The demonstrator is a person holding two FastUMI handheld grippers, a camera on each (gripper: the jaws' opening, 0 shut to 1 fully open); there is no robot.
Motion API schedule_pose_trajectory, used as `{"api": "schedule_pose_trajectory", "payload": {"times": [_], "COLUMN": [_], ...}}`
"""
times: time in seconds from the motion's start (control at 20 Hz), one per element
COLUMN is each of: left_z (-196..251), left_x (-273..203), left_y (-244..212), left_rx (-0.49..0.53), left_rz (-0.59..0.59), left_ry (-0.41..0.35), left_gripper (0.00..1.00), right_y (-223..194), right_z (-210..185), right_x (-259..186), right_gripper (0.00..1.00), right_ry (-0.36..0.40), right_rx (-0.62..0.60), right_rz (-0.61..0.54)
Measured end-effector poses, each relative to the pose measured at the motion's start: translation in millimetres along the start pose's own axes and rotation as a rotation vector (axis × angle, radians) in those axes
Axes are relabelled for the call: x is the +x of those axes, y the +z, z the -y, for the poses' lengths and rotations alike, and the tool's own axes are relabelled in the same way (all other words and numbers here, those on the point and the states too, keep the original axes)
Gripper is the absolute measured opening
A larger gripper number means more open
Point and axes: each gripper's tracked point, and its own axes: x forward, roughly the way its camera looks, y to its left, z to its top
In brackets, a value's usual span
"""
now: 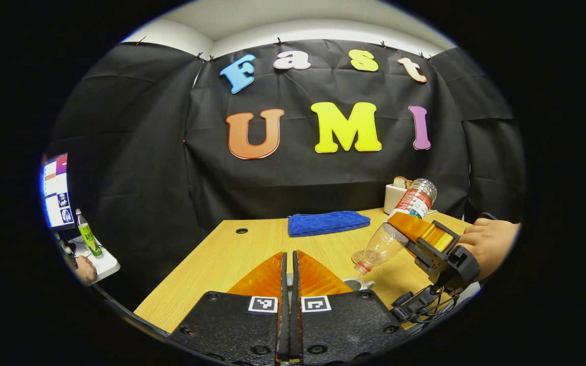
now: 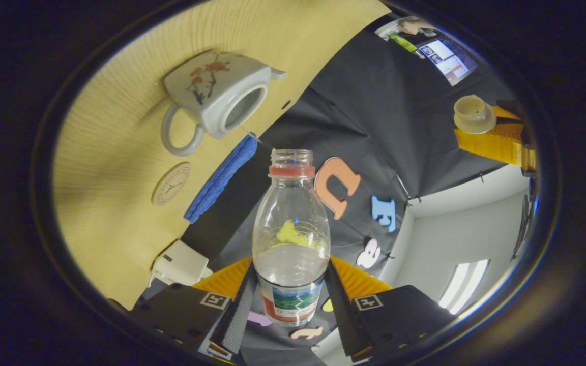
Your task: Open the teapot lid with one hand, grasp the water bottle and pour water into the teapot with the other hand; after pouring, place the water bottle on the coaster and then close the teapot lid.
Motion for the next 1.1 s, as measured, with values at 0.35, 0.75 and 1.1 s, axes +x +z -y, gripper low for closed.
{"api": "schedule_pose_trajectory", "payload": {"times": [0.35,0.75,1.1], "left_z": [3,-1,-7], "left_x": [1,-3,3], "left_y": [-2,7,-4], "left_rx": [0.006,-0.024,-0.027], "left_rz": [-0.006,0.019,-0.008], "left_ry": [-0.003,0.002,0.017], "left_gripper": [0.03,0.03,0.03], "right_y": [-4,-24,-56], "right_z": [-1,-31,-46], "right_x": [3,3,24], "right_gripper": [0.75,0.70,0.77], "right_ry": [0.009,0.139,0.216], "right_rx": [0.043,0.659,1.268], "right_rz": [0.003,-0.061,-0.097]}}
